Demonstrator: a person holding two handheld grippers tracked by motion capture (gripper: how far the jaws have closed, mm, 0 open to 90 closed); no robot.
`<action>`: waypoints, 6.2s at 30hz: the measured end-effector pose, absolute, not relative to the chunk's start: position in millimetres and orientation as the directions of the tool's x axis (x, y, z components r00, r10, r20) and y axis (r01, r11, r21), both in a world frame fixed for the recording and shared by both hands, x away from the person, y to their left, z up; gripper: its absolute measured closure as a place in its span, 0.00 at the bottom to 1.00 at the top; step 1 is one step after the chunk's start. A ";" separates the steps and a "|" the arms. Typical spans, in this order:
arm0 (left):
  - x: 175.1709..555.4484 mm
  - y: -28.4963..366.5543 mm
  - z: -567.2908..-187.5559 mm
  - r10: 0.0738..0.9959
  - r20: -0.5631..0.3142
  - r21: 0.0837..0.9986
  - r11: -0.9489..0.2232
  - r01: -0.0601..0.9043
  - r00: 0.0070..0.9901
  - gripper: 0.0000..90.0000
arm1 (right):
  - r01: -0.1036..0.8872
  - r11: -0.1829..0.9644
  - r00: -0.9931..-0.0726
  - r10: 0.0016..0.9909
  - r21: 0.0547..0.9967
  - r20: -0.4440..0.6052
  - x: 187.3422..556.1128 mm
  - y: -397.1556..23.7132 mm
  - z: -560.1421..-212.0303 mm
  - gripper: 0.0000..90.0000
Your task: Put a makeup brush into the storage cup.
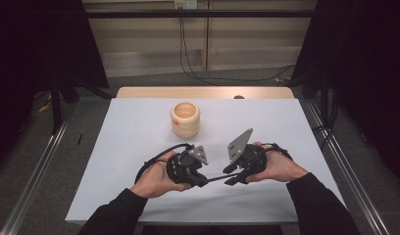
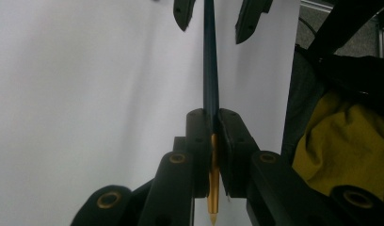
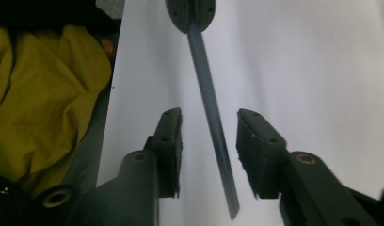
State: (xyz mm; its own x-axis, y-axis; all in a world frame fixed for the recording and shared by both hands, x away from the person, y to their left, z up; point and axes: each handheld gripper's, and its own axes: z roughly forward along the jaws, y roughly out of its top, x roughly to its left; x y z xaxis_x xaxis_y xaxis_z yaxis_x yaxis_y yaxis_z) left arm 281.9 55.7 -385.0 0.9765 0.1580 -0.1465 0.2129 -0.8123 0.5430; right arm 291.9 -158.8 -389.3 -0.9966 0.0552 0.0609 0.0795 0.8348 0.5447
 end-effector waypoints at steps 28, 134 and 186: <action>279.3 52.7 -389.3 0.096 -0.140 0.547 -0.822 0.158 0.985 0.92 | 0.006 0.861 -0.997 -0.036 0.509 0.072 287.1 -151.5 -402.6 0.94; 276.5 113.6 -383.9 0.476 -0.115 0.938 -0.238 0.254 0.872 0.04 | 0.226 0.261 -0.932 0.338 0.938 0.130 288.0 -200.3 -392.2 0.95; 287.2 70.6 -361.3 0.420 -0.175 0.960 -0.129 0.249 0.891 0.66 | 0.223 0.266 -0.929 0.349 0.938 0.122 286.4 -194.5 -397.1 0.95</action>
State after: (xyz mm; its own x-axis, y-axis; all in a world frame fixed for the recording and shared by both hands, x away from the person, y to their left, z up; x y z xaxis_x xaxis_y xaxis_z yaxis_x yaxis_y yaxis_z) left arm 287.2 70.6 -361.3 0.8906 0.4199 -0.1748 0.2493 -0.1291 0.9598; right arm 286.4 -194.5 -397.1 -0.9290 0.3494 0.1219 0.2229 0.2656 0.9380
